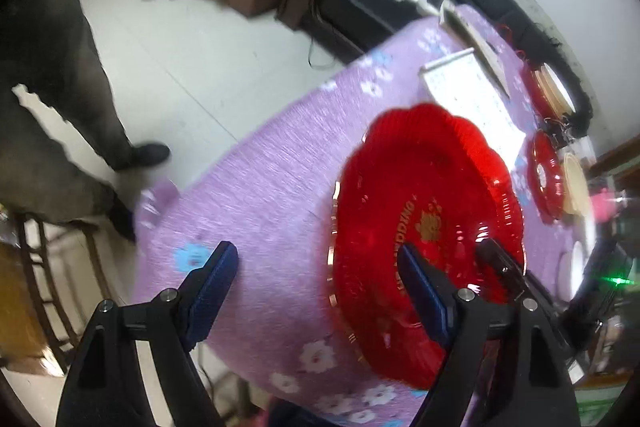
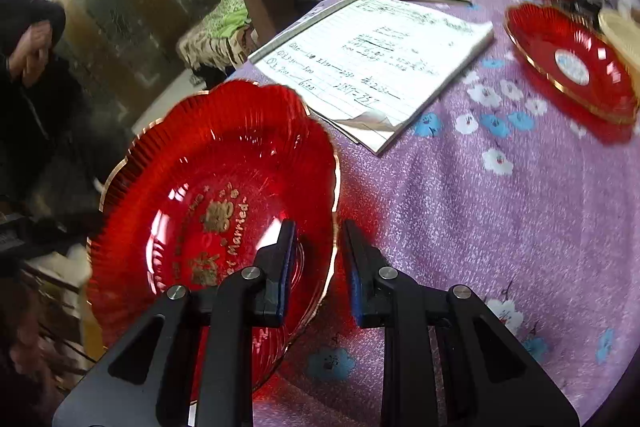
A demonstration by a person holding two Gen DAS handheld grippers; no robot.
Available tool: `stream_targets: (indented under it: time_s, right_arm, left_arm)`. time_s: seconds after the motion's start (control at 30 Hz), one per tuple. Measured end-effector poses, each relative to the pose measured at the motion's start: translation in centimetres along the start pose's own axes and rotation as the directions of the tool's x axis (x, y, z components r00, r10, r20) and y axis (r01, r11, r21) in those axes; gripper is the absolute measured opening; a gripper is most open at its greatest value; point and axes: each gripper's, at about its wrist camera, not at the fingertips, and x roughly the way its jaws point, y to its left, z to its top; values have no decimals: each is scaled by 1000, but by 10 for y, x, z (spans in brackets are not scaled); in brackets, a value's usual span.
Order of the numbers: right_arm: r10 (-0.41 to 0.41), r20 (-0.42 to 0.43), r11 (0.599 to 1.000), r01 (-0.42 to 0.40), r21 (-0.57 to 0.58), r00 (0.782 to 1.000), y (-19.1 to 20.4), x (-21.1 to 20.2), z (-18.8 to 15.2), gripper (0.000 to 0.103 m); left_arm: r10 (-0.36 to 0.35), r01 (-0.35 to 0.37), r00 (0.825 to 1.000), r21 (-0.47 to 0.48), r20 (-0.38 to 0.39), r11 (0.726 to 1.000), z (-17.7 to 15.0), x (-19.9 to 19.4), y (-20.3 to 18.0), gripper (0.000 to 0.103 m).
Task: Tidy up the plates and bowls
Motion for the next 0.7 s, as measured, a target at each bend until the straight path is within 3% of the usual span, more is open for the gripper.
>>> stream_targets:
  time_s: [0.1,0.23,0.33,0.37,0.4,0.43,0.5,0.7]
  right_arm:
    - [25,1,999,-25,25,1000,-5,0,1,23]
    - [24,0,1000,-24,14,1000,-2,1,2,23]
    - [48,-6,999,-48,26,999,-3,1,2,23]
    - [57,-9,998,-57,26,998,-3,1,2,23]
    - [58,-10,998,-58,24,998,-3,1,1,22]
    - [53,-15,998,-53,22,998,-1,2,1,15]
    - [41,-8,999,-40,27,999,-2,3,2,12]
    - [17,18,1000,-18,18,1000,-1,-6,-3,11]
  left_arm:
    - [-12,11,1000,-18,-16,1000,-1,5,-2,82]
    - [17,-17,1000,6,18,1000,1,5,-13,79]
    - [57,-59,998,50,36,997,-3,8,-22,57]
    - [64,-66,997,59,44,996,-5,8,-23,36]
    - [54,-56,998,57,37,997,-7,9,-23,26]
    - [49,-51,998,56,41,997,-6,10,-23,22]
    - [71,-75,995,63,68,995,-7,10,-21,13]
    - [84,-94,992,103,96,990,-11,7,-27,12]
